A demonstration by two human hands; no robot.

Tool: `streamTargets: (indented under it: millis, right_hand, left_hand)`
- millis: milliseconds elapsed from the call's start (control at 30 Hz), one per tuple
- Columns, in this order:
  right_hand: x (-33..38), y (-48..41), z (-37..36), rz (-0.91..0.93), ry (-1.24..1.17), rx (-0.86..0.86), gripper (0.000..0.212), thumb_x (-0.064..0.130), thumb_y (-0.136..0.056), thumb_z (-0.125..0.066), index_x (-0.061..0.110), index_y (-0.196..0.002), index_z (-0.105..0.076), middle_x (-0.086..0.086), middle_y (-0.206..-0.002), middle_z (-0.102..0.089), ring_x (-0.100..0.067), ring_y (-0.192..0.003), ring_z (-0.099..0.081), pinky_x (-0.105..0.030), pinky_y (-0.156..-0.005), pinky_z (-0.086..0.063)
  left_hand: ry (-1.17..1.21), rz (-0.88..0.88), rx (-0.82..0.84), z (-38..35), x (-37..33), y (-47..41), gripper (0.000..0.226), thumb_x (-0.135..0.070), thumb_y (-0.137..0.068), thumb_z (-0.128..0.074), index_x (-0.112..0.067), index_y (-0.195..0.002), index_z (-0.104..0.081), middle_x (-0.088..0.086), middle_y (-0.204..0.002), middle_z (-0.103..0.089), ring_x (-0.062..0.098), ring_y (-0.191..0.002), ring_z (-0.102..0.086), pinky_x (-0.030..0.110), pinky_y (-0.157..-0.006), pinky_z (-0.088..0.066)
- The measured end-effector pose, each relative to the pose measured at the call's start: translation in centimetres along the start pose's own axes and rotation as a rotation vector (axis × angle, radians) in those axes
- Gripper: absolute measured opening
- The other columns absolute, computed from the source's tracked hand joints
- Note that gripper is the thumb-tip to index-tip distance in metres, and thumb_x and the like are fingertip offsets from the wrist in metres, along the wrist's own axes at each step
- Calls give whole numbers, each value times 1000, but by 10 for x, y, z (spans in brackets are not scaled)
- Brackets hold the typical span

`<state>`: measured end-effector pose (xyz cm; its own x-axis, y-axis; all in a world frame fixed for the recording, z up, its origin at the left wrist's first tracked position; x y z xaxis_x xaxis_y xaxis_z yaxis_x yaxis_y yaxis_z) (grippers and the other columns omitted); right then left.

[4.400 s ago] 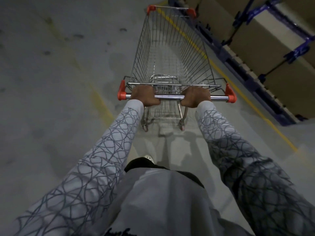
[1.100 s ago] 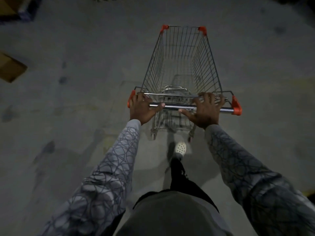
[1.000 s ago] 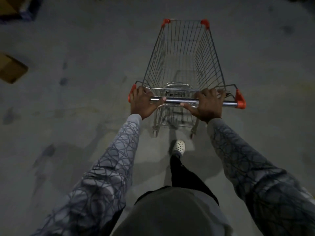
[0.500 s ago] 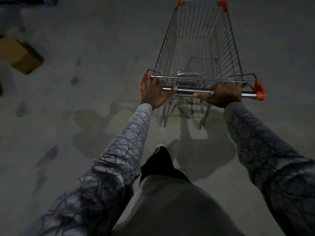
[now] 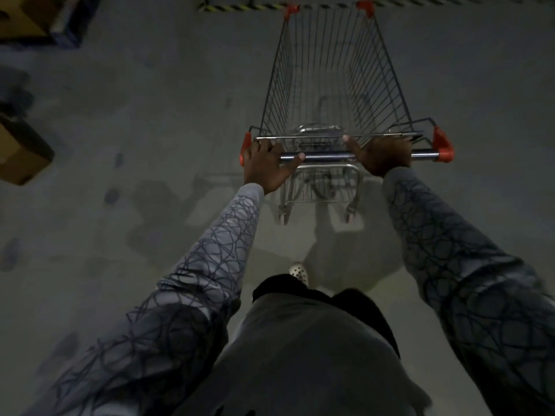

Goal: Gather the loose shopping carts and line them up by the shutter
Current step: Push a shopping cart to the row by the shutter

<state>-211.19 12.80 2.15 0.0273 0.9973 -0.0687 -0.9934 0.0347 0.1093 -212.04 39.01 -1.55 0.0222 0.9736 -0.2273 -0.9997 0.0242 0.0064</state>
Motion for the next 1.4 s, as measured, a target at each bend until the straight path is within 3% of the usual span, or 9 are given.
streamTargets:
  millis: [67,167,400,567,800,1067,1167,1267,1400]
  right_hand:
    - [0,-44,1,6,13,16,104,83,-90,-9,4,-97,-75,-22,-100,-71,-37,-100,-67,-50,-96,-46]
    - [-6,-112,4,-54,-36,53,93,80,-93,-19,5,-104,-73,-23,-109,-70,-40,-105,-65,-47,-93,-44]
    - [-34,-284,27,-85,-136,-35,74,66,-95,-38,2,-110,-72,-27,-116,-69,-44,-111,-63,-45,-96,-43]
    - [-70,-418,38,-29,-145,-68,72,62,-98,-37,0,-112,-70,-25,-116,-69,-41,-111,-64,-44,-95,-43]
    - [-125,-579,57,64,-100,30,75,66,-97,-29,7,-114,-72,-17,-121,-70,-35,-116,-64,-43,-97,-45]
    - [-151,-760,64,77,-110,-8,76,61,-90,-17,11,-103,-74,-14,-110,-73,-32,-106,-66,-41,-89,-43]
    - [-161,-834,69,99,-118,29,65,55,-97,-23,14,-114,-70,-12,-118,-70,-33,-111,-64,-42,-90,-41]
    - [-174,-906,80,133,-70,72,62,53,-100,-20,19,-129,-63,-12,-126,-66,-36,-114,-62,-45,-89,-40]
    - [-208,-992,93,38,-133,88,79,62,-96,-12,15,-136,-61,-16,-132,-64,-37,-119,-60,-47,-98,-42]
  left_hand:
    - [-8,0,72,3,0,-45,81,-89,-81,-26,-30,-113,-72,0,-127,-61,24,-137,-39,46,-123,4]
    - [-26,20,120,5,-3,-112,84,-91,-80,-23,-31,-117,-70,-1,-134,-57,24,-140,-35,45,-123,8]
    - [-27,57,36,0,-34,-275,80,-89,-82,-26,-29,-110,-70,0,-125,-61,25,-136,-40,44,-124,1]
    - [-5,113,2,-6,-75,-395,71,-84,-85,-37,-27,-108,-72,0,-126,-59,24,-138,-38,41,-124,2]
    - [-91,170,87,-17,-134,-538,78,-86,-85,-27,-29,-122,-66,3,-135,-55,30,-138,-37,46,-124,1]
    - [-57,179,16,-21,-159,-722,75,-87,-83,-30,-31,-117,-68,3,-137,-53,31,-142,-32,44,-124,-2]
    - [-43,156,-47,-23,-165,-808,81,-88,-78,-31,-25,-109,-71,9,-133,-56,36,-140,-34,48,-121,-12]
    - [-88,155,56,-23,-182,-897,73,-85,-83,-37,-28,-119,-67,11,-141,-49,38,-146,-24,49,-121,-12]
    - [-139,98,173,-22,-214,-1012,79,-87,-82,-32,-30,-127,-64,11,-144,-46,35,-147,-21,48,-123,-7]
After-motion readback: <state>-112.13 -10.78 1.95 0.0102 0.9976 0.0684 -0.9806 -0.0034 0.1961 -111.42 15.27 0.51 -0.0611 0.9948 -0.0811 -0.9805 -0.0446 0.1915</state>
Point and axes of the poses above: each hand's wrist, its own y-axis away from the middle knuckle, its own z-axis out of the back of the hand, x = y × z, the point moved 4 cm from there along -y, towards the middle knuckle
